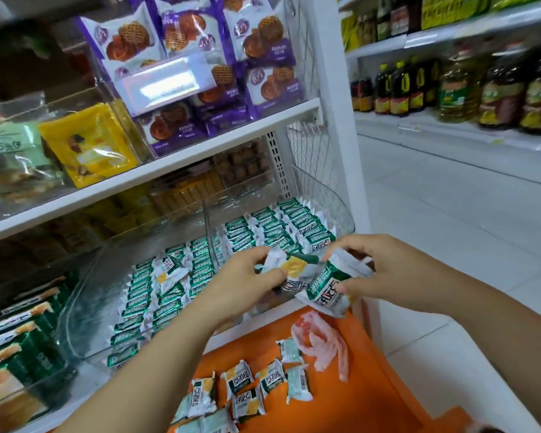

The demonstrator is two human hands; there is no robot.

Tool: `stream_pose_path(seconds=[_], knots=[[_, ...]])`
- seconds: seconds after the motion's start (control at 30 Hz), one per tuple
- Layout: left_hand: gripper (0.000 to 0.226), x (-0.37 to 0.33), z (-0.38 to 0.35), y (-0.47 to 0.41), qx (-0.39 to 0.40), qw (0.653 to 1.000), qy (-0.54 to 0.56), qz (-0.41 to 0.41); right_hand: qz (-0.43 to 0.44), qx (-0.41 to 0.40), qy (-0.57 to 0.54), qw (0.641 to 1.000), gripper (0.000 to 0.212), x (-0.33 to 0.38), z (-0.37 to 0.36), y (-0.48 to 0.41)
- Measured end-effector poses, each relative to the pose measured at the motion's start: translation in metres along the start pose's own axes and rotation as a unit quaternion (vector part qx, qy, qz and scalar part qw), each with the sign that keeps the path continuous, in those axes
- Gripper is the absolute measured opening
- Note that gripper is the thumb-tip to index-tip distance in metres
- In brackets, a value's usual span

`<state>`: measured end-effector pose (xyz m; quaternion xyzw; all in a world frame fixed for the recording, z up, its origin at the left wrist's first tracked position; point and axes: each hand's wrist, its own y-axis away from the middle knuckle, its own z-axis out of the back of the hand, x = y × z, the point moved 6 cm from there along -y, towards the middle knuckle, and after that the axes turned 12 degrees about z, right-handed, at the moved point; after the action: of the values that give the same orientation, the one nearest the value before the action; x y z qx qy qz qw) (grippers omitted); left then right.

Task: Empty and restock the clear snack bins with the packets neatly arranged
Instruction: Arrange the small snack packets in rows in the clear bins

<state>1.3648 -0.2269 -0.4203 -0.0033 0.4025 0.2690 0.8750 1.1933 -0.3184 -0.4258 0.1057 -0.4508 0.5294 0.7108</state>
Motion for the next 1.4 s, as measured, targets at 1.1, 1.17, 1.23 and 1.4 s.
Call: stream_pose_path(seconds=[1.1,1.17,1.23,1.4], knots=[[0.043,-0.043,-0.006,-0.080,0.005,0.987,0.145,-0.066,-0.080,-0.256,-0.110,0.957,0.031,-0.067,0.049,-0.018],[0.036,-0.038,-0.021,-0.101,0.023,0.981,0.188,-0.032,-0.106,-0.234,-0.104,0.961,0.038,-0.080,0.044,-0.021],[0.036,-0.033,-0.036,-0.118,0.028,0.977,0.209,-0.007,-0.117,-0.222,-0.098,0.963,0.043,-0.086,0.040,-0.024],[0.058,-0.009,-0.054,-0.149,0.057,0.976,0.205,0.051,-0.120,-0.239,-0.100,0.958,0.045,-0.093,0.045,-0.027]])
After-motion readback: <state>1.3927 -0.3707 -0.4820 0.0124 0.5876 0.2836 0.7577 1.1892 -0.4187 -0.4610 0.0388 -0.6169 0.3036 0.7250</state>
